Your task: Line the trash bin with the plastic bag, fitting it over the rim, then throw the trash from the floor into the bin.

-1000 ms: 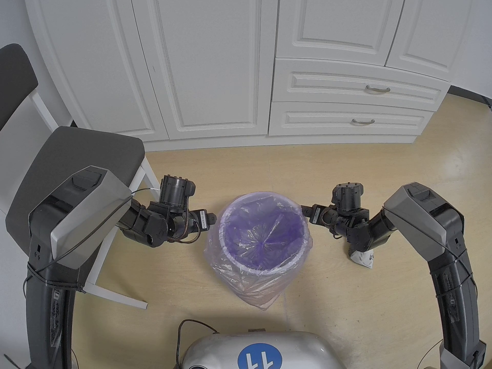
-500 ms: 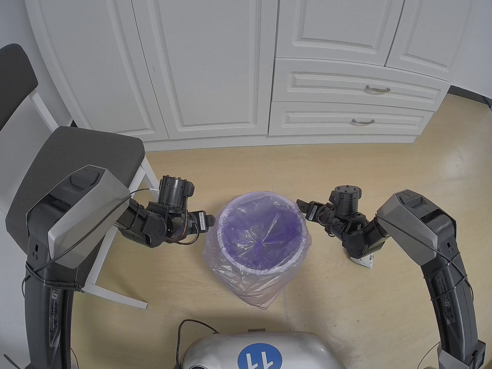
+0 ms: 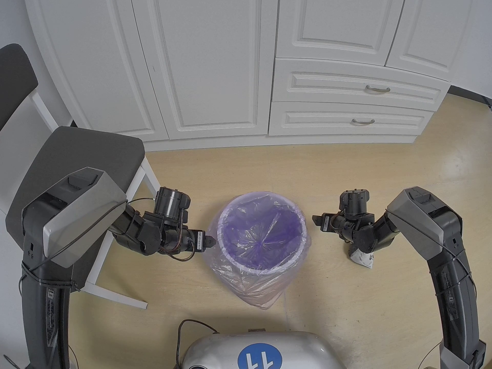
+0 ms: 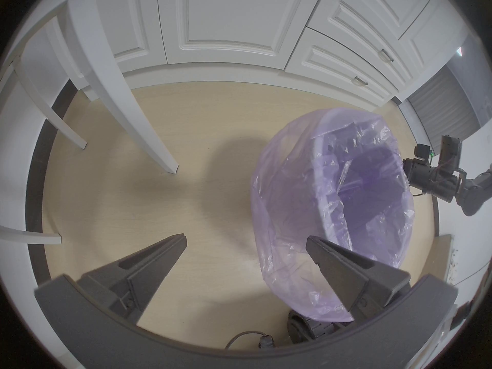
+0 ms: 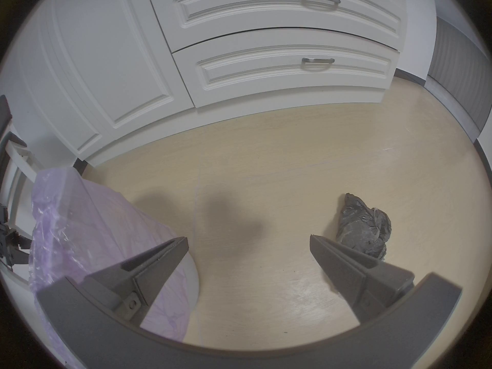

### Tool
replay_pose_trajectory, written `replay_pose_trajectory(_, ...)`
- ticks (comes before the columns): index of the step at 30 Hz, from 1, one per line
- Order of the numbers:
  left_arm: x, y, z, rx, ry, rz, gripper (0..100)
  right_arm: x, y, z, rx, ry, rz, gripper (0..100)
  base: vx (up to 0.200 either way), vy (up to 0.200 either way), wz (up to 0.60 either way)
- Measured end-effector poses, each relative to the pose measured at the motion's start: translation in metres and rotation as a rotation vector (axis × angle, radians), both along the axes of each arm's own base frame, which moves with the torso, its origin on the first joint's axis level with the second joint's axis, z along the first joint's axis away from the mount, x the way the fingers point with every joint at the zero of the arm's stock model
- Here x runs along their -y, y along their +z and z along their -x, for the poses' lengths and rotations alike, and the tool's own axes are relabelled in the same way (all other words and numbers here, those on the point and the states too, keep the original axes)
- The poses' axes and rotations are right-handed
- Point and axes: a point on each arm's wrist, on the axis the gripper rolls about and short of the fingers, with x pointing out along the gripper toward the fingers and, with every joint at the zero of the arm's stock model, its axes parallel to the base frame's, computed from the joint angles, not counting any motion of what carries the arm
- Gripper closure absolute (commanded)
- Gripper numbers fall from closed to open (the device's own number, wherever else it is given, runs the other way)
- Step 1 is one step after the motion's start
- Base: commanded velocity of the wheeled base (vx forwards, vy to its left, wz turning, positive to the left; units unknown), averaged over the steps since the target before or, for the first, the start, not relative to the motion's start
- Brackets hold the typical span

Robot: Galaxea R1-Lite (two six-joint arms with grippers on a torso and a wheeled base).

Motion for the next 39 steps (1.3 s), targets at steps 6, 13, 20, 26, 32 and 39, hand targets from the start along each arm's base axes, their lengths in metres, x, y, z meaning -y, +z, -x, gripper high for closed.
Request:
replay_pose_trajectory(6, 0.001, -0.003, -0.001, -0.001, -0.010, 0.005, 0, 0.002, 0.000, 0.001, -0.009, -0.002, 0.005, 0, 0.000, 0.000, 0.00)
replay_pose_trajectory(13, 0.011, -0.017, -0.020, 0.026, 0.003, 0.017, 0, 0.004, 0.000, 0.002, -0.032, -0.004, 0.010, 0, 0.000, 0.000, 0.00)
replay_pose_trajectory(20, 0.025, -0.027, -0.044, 0.078, 0.099, 0.039, 0, 0.008, 0.004, 0.016, -0.155, 0.041, 0.044, 0, 0.000, 0.000, 0.00)
replay_pose_trajectory(26, 0.029, -0.038, -0.050, 0.076, 0.129, 0.051, 0, 0.010, 0.010, 0.043, -0.241, 0.187, 0.081, 0, 0.000, 0.000, 0.00)
replay_pose_trajectory(32, 0.030, -0.043, -0.049, 0.065, 0.138, 0.052, 0, -0.015, 0.012, 0.061, -0.270, 0.282, 0.093, 0, 0.000, 0.000, 0.00)
replay_pose_trajectory(39, 0.029, -0.043, -0.047, 0.061, 0.139, 0.052, 0, -0.032, 0.008, 0.068, -0.285, 0.317, 0.092, 0, 0.000, 0.000, 0.00)
